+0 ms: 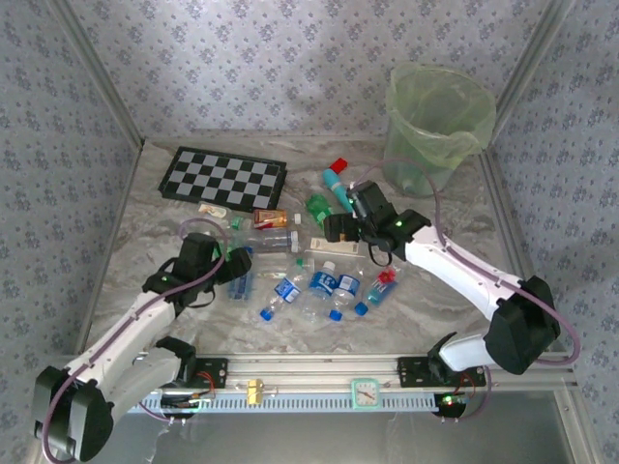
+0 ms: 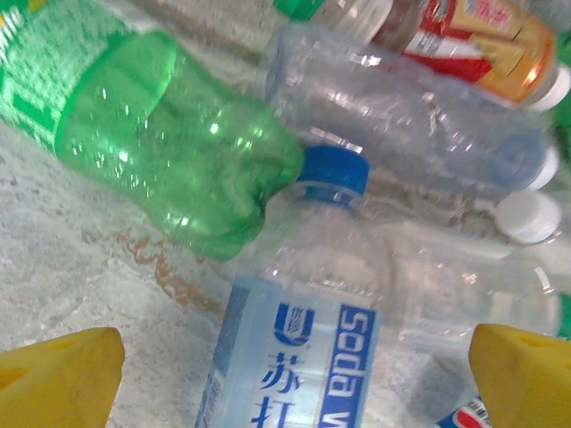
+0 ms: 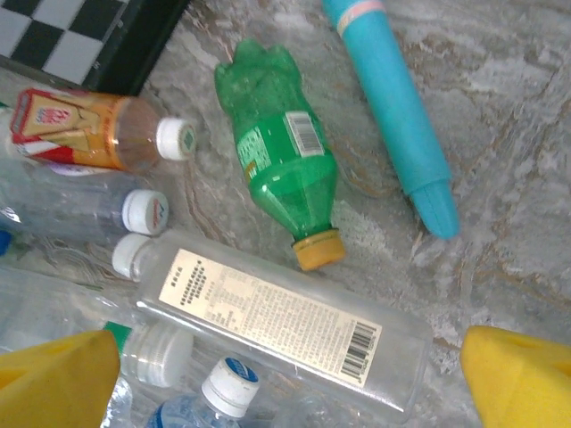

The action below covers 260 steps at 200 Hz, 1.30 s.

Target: Put the plastic bottles in the bin

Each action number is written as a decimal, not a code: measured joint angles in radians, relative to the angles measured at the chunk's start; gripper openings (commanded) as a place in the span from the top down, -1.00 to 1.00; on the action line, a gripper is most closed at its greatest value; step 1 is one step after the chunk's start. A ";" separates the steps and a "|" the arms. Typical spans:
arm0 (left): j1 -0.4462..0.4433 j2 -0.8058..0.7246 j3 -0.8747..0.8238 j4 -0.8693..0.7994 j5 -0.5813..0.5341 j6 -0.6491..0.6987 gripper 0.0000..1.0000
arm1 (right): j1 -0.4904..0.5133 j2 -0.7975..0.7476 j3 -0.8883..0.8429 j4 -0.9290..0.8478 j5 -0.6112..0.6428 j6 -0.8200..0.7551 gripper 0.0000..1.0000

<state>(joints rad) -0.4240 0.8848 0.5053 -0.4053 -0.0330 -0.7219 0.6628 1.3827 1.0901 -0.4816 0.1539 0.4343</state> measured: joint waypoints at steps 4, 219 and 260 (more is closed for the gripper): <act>-0.008 0.000 -0.008 0.004 -0.002 0.000 -0.95 | 0.003 0.000 -0.010 0.008 0.004 0.005 -1.00; -0.217 0.194 -0.093 0.069 -0.159 0.003 -0.30 | 0.019 -0.018 -0.087 0.097 0.098 0.079 -1.00; -0.231 0.193 -0.087 0.066 -0.183 0.009 -0.08 | 0.019 -0.018 -0.090 0.097 0.104 0.079 -1.00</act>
<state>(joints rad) -0.6548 1.0779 0.4183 -0.3397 -0.2161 -0.7132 0.6815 1.3647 1.0000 -0.3843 0.2581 0.5129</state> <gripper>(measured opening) 0.560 0.998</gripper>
